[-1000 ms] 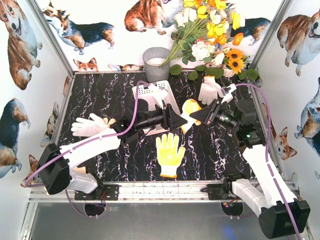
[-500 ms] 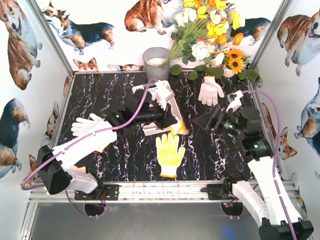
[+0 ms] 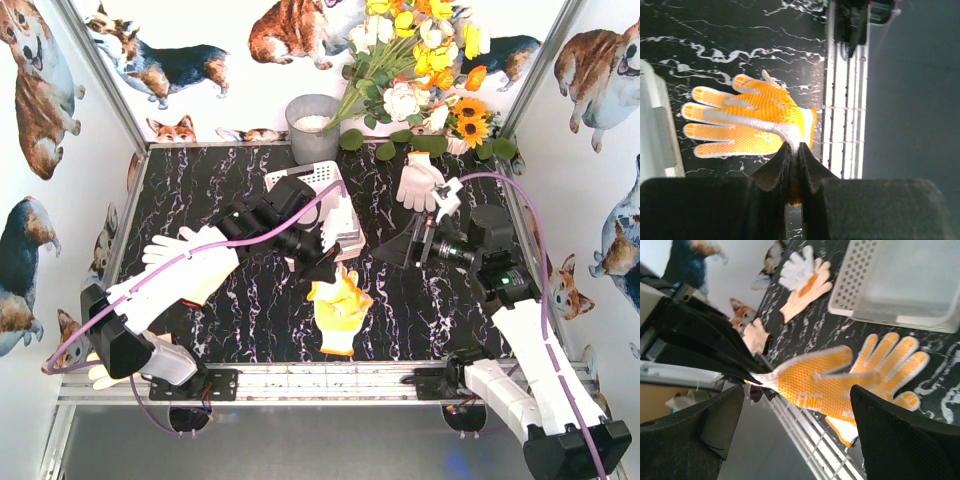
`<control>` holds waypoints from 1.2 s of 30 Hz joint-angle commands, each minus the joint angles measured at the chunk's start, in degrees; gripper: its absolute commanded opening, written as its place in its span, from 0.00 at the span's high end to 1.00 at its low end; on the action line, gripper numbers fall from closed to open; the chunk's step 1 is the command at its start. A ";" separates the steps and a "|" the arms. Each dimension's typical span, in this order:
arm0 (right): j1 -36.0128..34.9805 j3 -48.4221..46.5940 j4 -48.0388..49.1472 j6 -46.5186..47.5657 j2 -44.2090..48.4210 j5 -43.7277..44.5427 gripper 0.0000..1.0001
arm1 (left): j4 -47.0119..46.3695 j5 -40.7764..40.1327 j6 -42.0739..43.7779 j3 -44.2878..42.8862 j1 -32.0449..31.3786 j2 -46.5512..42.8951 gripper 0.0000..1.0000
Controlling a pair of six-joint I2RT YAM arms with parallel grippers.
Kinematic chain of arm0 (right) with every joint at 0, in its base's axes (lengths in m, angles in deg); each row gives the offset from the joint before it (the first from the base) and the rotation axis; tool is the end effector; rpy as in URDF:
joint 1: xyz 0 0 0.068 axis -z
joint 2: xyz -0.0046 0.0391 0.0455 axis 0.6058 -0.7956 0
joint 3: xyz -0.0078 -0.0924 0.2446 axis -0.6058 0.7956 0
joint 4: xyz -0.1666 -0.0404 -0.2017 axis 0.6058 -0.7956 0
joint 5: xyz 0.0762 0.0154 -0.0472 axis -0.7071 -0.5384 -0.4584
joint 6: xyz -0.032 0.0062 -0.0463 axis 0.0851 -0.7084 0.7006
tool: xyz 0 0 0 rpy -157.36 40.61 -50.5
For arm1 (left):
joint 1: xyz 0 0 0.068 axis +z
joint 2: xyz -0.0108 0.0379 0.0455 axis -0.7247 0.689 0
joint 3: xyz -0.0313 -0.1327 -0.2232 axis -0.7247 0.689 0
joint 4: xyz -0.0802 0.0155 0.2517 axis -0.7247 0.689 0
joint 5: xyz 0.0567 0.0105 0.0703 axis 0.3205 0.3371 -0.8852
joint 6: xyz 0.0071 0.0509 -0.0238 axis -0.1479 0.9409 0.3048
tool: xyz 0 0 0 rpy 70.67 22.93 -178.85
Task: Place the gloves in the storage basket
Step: Pick up the glove from the center of the board, then turn over the glove.
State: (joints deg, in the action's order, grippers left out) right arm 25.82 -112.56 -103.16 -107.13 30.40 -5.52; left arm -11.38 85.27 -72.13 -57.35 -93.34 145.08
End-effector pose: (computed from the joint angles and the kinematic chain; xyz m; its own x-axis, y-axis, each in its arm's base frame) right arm 0.1750 0.0632 0.3194 -0.7364 0.2531 -0.6274 -0.4350 0.5331 0.7257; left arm 0.1939 -0.2412 0.3383 -0.2676 0.5989 -0.7548 0.9612 0.1117 -0.2521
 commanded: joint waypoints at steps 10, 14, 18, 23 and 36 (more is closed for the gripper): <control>-8.24 1.62 27.74 -6.67 -4.37 -14.63 0.09 | 7.71 14.24 4.64 -4.13 -1.09 -0.46 1.00; -10.53 2.09 30.36 -7.80 -6.34 -16.01 0.08 | 7.73 15.54 4.55 -4.60 -1.18 -0.07 1.00; -12.31 2.09 32.32 -8.83 -7.72 -18.20 0.08 | 8.07 16.46 4.49 -5.01 -1.18 0.08 1.00; -15.27 2.26 34.47 -9.79 -9.54 -19.12 0.08 | 8.32 15.87 4.57 -5.40 -1.18 -0.42 1.00; -21.20 4.06 37.34 -10.68 -13.81 -20.53 0.08 | 9.76 11.77 6.31 -5.74 -0.94 -0.80 1.00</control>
State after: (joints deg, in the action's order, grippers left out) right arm 5.27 -108.67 -69.48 -117.64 16.21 -24.44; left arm -2.18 97.84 -67.41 -61.44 -94.26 145.06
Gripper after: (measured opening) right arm 0.918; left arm 0.019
